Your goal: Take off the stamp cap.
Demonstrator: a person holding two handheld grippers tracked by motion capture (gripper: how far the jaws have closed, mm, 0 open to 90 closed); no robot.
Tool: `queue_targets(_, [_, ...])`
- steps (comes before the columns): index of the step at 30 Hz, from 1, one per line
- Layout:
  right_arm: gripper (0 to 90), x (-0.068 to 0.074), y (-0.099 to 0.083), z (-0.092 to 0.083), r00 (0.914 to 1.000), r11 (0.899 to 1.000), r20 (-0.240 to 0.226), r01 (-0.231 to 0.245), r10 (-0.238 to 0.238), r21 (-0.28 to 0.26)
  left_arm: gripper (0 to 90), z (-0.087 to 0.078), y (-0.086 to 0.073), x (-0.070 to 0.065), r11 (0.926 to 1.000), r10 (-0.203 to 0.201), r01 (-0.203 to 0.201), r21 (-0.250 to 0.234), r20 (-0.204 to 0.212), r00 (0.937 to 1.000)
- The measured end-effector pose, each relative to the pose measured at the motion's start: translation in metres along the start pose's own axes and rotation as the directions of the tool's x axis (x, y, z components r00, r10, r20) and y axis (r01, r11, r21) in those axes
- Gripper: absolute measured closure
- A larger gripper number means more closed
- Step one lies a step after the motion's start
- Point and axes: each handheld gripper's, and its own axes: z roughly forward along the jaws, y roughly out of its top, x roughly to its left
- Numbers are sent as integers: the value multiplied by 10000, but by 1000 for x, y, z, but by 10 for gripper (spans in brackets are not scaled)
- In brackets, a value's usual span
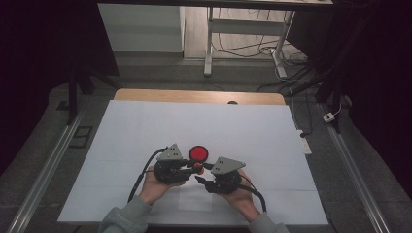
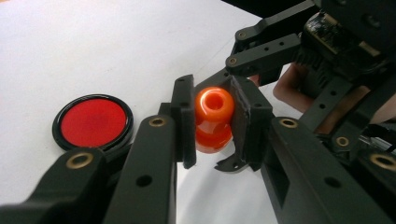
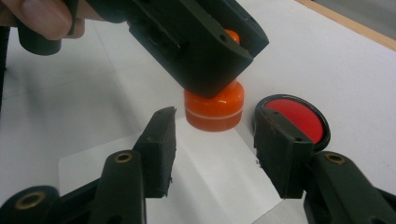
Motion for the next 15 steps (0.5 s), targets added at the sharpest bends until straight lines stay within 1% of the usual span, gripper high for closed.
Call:
queue_targets(2, [506,-1,0,0,10000,10000,22,8,-8,65,723,0,0,0,10000,6,-6,-11,1,10000])
queue_targets(3, [513,-1,0,1,10000,10000,-65,-50,50,-31,724,0,0,-1,10000,18,-18,-4,2,10000])
queue_targets(9, [550,-1,0,1,9996,9997,-198,-224,222,-91,723,1,0,-1,10000,19,-19,12,13,10000])
queue_targets(14, [576,-1,0,1,9995,9997,-205,-222,220,-109,723,2,0,-1,10000,32,-32,22,21,10000])
queue_targets(15, [597,-1,0,1,9994,9996,-224,-248,246,-103,723,2,0,-1,10000,30,-30,23,21,10000])
